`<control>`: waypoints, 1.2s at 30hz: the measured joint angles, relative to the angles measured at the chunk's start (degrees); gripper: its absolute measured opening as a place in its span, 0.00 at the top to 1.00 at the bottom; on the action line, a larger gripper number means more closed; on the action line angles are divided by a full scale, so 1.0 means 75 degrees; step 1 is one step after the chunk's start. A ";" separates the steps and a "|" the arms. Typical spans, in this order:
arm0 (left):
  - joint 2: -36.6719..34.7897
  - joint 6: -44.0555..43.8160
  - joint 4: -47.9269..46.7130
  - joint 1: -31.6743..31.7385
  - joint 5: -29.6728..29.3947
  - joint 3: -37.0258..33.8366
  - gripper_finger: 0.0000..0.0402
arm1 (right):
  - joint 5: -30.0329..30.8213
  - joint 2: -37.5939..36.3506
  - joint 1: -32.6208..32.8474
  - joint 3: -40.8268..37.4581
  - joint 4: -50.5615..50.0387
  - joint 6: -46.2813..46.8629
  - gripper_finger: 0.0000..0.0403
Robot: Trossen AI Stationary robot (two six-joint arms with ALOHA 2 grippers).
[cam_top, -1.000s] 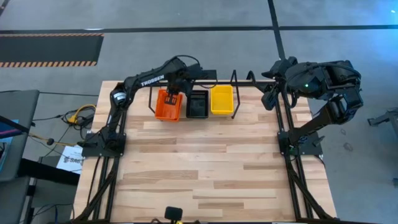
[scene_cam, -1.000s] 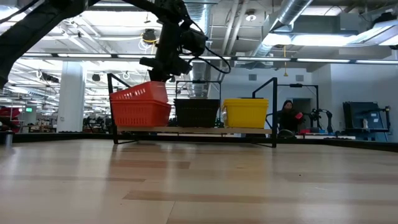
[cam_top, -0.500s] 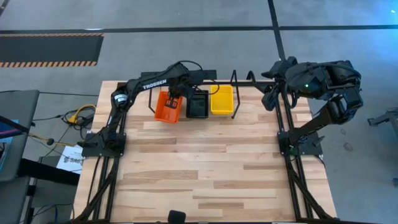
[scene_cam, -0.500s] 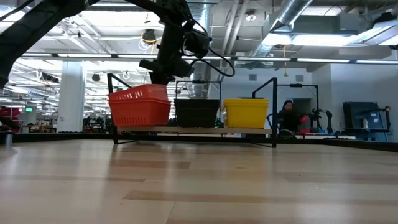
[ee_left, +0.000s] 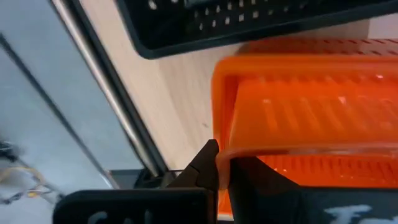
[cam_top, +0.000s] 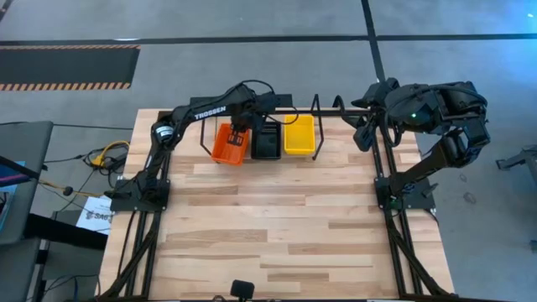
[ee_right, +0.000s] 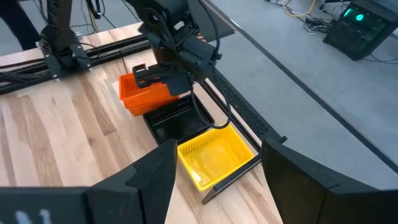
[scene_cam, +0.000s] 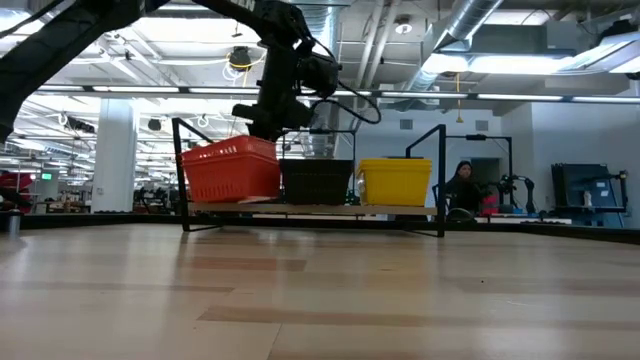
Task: Stack baskets on shelf by color
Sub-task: Stack the orange basket on the orange basket on the shelf, then adjust the black baskets on the shelf
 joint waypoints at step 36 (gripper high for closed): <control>0.0635 -0.1387 0.0100 0.0118 -0.0349 0.0827 0.63 | -0.0061 0.0003 0.0000 0.0003 0.0000 0.0000 0.37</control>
